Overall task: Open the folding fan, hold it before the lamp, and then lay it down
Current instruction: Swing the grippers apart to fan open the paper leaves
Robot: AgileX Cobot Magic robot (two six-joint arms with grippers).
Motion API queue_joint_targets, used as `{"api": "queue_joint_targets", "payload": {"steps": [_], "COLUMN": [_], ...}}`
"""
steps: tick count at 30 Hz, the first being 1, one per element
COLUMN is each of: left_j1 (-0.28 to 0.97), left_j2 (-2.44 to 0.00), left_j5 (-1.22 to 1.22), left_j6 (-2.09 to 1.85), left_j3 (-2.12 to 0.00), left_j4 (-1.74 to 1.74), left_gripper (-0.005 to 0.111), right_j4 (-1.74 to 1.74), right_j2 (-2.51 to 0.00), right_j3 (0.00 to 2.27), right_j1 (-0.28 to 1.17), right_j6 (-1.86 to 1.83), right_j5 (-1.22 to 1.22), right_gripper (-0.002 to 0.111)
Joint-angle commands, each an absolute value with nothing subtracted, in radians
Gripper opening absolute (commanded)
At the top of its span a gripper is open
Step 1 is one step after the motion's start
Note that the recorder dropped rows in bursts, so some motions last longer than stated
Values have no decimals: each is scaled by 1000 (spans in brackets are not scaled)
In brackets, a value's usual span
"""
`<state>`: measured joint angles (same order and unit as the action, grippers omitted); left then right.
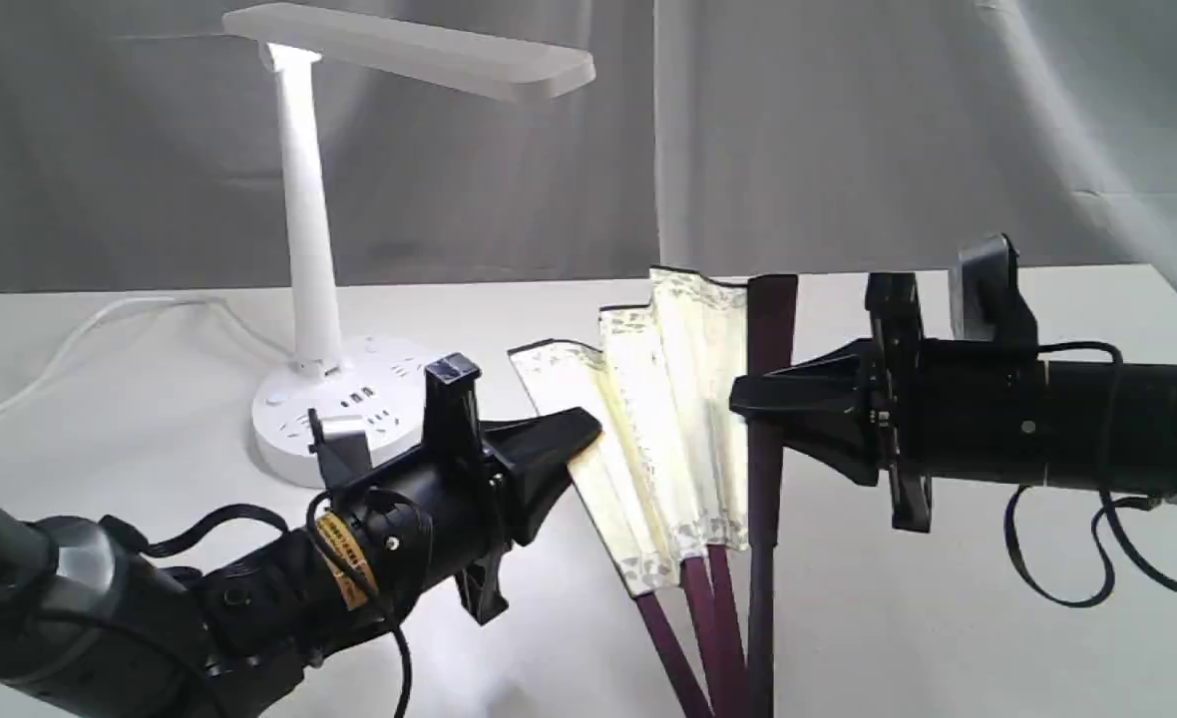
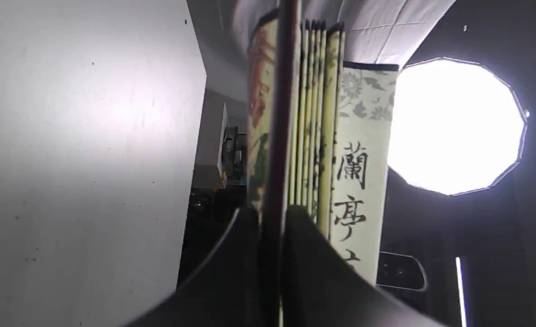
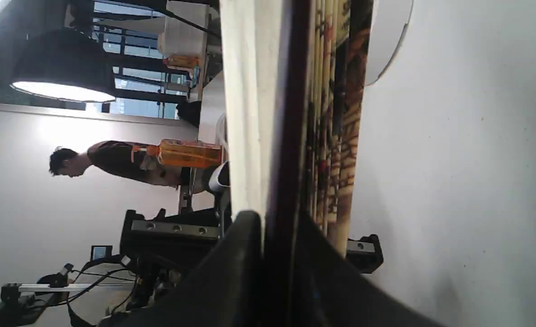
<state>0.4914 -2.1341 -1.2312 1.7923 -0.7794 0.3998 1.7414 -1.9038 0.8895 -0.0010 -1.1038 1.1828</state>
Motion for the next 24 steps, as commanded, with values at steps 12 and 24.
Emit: {"api": "queue_joint_targets", "payload": {"steps": [12, 24], "left_j1": [487, 487], "left_j2": [-2056, -2056], "left_j5": [-1221, -1221], "left_j6": [1802, 1800], "left_j3": [-769, -763], "left_j4": [160, 55], "left_gripper": [0, 0], "right_j4": [1744, 1744], "right_j2": [-1903, -1903], "right_j3": [887, 887], "right_j1": [2, -39], "right_j6": [-1094, -1087], "right_j5": [1066, 1025], "right_gripper": [0, 0]}}
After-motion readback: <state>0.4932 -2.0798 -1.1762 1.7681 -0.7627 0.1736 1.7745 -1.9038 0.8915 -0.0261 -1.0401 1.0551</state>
